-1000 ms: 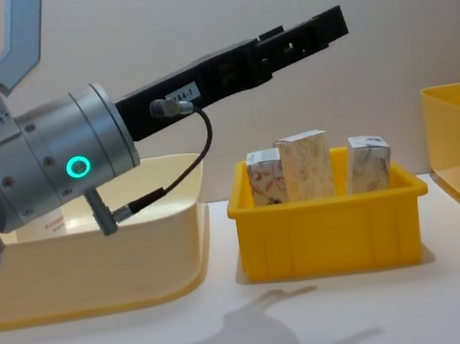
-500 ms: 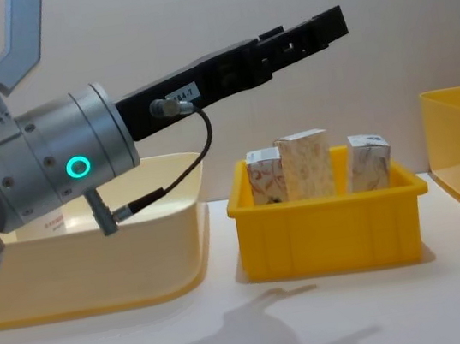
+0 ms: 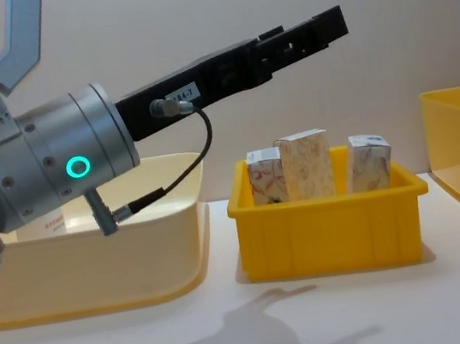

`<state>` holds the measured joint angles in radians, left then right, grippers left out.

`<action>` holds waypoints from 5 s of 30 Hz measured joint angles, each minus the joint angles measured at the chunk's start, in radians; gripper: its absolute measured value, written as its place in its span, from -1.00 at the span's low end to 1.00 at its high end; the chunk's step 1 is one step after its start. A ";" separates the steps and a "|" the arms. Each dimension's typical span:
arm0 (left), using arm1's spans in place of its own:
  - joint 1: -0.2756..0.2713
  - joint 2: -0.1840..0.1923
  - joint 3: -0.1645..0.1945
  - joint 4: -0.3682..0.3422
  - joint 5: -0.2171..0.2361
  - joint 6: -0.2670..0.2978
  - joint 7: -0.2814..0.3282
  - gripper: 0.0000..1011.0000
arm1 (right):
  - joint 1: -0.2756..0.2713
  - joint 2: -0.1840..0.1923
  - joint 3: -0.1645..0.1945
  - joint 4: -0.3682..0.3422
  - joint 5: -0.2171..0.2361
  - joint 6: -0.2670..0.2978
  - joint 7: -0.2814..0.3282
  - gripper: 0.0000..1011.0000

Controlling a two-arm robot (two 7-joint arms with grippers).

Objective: Bimanual collaborative sorting of washing and personal care products

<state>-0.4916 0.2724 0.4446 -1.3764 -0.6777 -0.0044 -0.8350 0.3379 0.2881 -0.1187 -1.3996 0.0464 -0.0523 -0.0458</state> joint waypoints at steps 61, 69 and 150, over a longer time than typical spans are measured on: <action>0.206 0.090 0.008 -0.203 0.386 0.015 0.667 0.98 | -0.352 0.050 -0.108 -0.367 0.242 0.086 0.113 0.98; 0.236 0.102 0.009 -0.232 0.442 0.018 0.763 0.98 | -0.353 0.049 -0.107 -0.367 0.242 0.086 0.113 0.98; 0.254 0.110 0.010 -0.250 0.477 0.018 0.824 0.98 | -0.022 -0.118 -0.181 0.004 0.173 0.135 0.168 0.98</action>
<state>-0.2372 0.3821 0.4542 -1.6262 -0.2004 0.0138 -0.0109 0.3156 0.1705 -0.3001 -1.3953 0.2197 0.0825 0.1220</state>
